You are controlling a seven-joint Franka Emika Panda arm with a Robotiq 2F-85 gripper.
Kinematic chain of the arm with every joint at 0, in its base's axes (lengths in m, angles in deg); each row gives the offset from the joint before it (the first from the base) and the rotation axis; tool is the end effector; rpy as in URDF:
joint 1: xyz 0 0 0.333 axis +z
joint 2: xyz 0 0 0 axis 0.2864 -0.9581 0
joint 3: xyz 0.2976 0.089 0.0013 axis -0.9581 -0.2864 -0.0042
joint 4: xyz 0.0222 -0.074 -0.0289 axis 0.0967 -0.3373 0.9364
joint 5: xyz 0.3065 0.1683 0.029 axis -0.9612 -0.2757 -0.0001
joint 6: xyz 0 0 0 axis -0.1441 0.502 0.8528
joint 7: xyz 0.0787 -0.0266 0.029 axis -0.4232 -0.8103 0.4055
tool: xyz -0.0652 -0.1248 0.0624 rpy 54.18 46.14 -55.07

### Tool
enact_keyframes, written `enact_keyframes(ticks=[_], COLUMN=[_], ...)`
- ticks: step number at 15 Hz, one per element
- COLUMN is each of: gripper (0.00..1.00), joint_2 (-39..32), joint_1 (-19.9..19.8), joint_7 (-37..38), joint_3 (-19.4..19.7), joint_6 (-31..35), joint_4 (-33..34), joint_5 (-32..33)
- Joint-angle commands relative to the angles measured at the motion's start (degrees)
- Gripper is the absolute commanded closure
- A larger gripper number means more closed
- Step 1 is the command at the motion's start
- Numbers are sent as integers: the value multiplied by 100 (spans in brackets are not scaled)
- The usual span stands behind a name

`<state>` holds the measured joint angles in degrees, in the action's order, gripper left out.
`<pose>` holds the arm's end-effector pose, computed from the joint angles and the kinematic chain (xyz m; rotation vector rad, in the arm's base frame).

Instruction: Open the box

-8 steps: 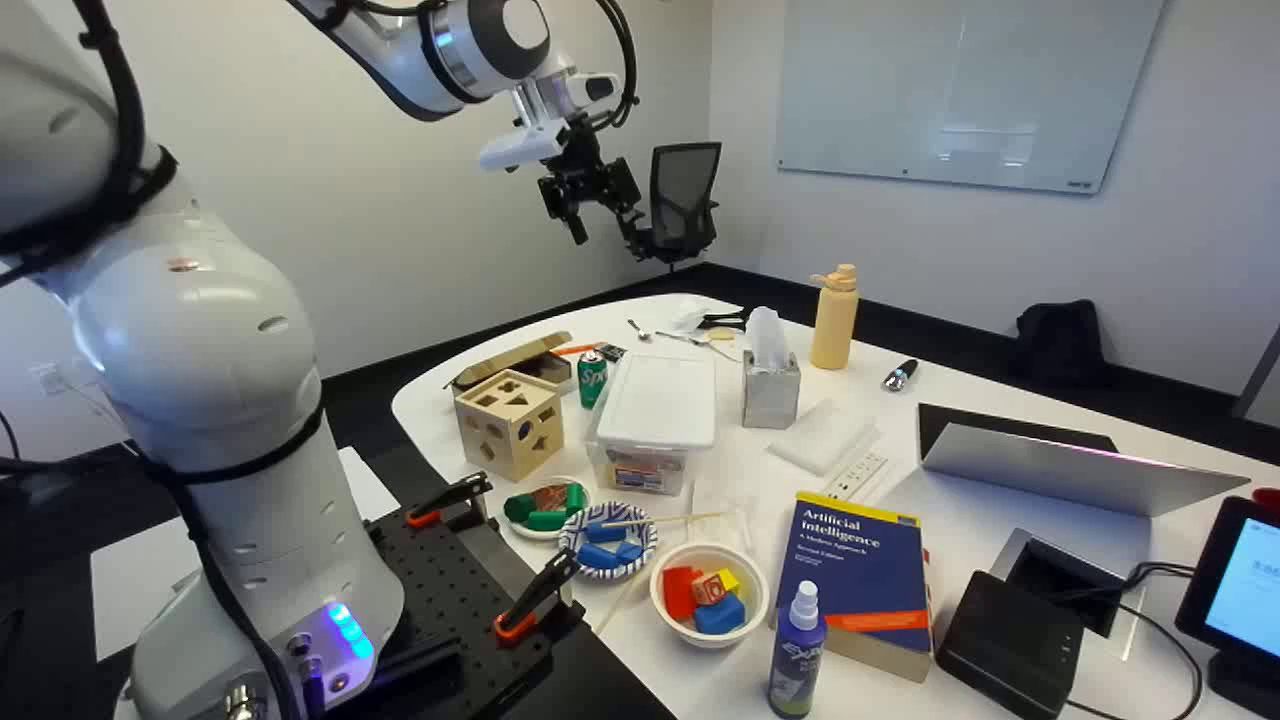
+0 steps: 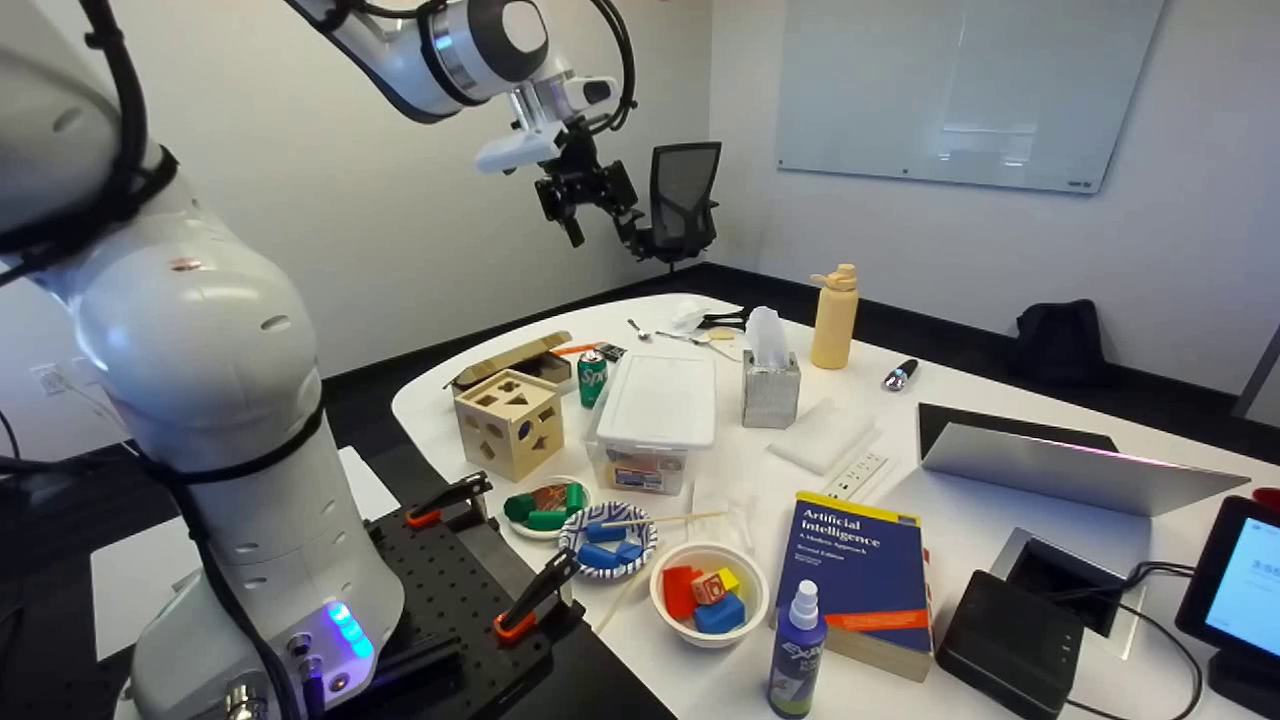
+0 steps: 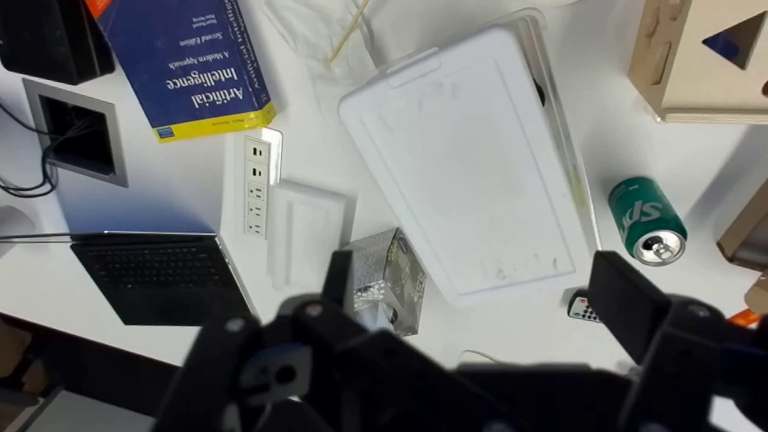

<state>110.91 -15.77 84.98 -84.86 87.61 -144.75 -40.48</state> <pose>0.4032 0.1090 0.3969 2.9118 0.3040 0.4148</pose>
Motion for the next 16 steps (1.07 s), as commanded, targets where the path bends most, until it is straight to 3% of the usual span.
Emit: enact_keyframes(ticks=[1,5,9,13,16], gripper=[0,0,0,0,0], joint_2=[-373,-981,-1589,-2668,-3372], joint_1=[229,515,728,1014,1405], joint_7=[603,1559,2871,3431,3450], joint_3=[-264,-766,-1077,-831,-456], joint_6=[-103,-98,145,644,879], joint_4=[73,142,165,467,843], joint_5=[143,290,1108,2082,2276])
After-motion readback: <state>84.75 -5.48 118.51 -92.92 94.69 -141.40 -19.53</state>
